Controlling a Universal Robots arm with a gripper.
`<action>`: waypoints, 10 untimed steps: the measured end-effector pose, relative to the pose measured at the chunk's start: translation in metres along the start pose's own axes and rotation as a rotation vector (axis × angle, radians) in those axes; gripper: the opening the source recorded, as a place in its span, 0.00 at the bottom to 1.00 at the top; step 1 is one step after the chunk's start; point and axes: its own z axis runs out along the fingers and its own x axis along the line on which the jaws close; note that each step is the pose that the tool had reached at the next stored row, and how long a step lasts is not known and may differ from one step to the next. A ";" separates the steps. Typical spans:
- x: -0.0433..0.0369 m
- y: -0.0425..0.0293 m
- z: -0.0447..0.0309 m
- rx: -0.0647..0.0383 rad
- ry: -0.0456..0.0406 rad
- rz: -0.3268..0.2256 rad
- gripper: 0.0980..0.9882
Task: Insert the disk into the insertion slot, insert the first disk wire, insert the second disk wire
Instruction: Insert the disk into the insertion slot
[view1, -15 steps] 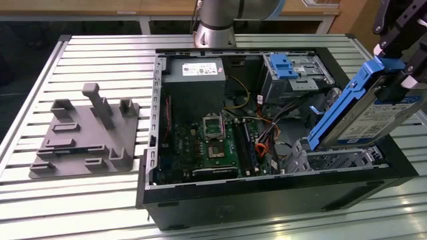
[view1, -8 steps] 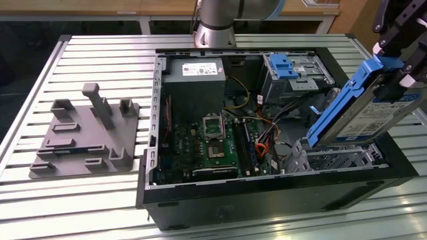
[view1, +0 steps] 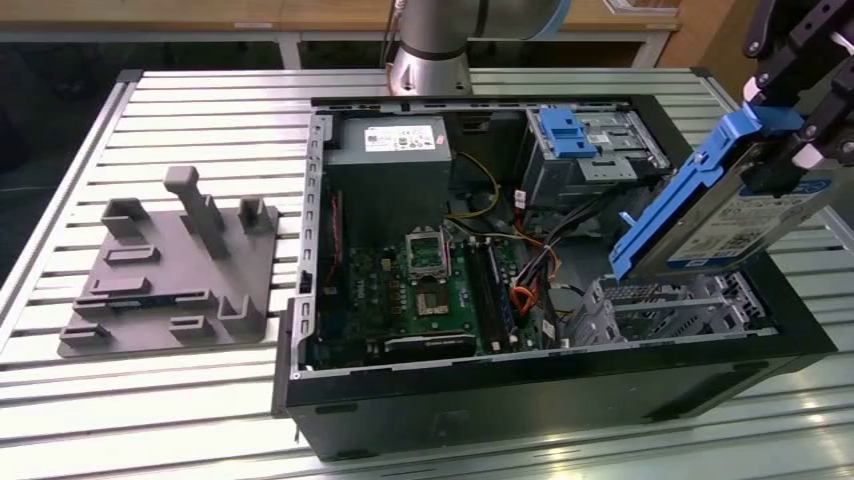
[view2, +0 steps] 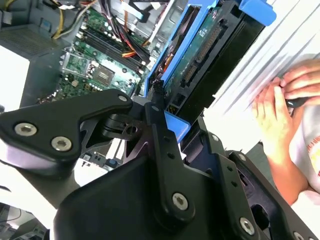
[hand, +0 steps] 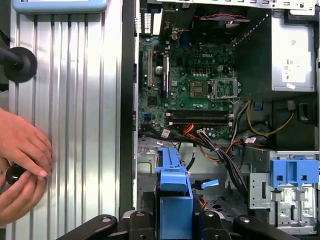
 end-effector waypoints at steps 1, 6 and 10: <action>0.0001 0.0000 0.0000 0.000 -0.0060 -0.001 0.30; 0.0001 0.0000 0.0000 0.001 -0.0070 -0.001 0.30; 0.0001 -0.0015 0.0000 0.001 -0.0099 -0.001 0.30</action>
